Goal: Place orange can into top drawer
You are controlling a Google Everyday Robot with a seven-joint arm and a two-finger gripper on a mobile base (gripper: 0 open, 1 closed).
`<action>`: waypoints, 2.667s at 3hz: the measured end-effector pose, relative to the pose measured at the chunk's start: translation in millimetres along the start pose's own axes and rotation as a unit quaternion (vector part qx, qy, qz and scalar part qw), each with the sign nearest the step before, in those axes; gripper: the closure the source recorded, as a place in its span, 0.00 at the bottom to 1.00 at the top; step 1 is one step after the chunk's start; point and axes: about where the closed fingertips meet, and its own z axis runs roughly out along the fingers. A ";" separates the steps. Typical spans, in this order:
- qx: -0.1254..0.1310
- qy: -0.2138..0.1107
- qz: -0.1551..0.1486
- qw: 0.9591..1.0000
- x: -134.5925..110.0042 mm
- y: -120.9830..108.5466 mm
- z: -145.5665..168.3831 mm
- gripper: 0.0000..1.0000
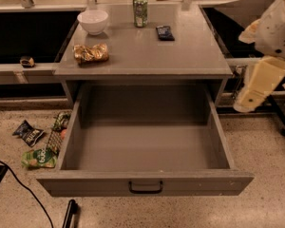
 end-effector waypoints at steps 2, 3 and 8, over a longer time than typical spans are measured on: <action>-0.003 -0.129 0.010 0.992 -64.0 -46.7 48.7 0.00; -0.007 -0.136 0.006 0.991 -76.2 -51.8 56.4 0.00; -0.088 -0.233 -0.020 0.968 -247.3 -96.9 159.0 0.00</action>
Offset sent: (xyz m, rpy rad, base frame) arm 0.1065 0.0892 -0.0170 0.3785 -0.0904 0.1088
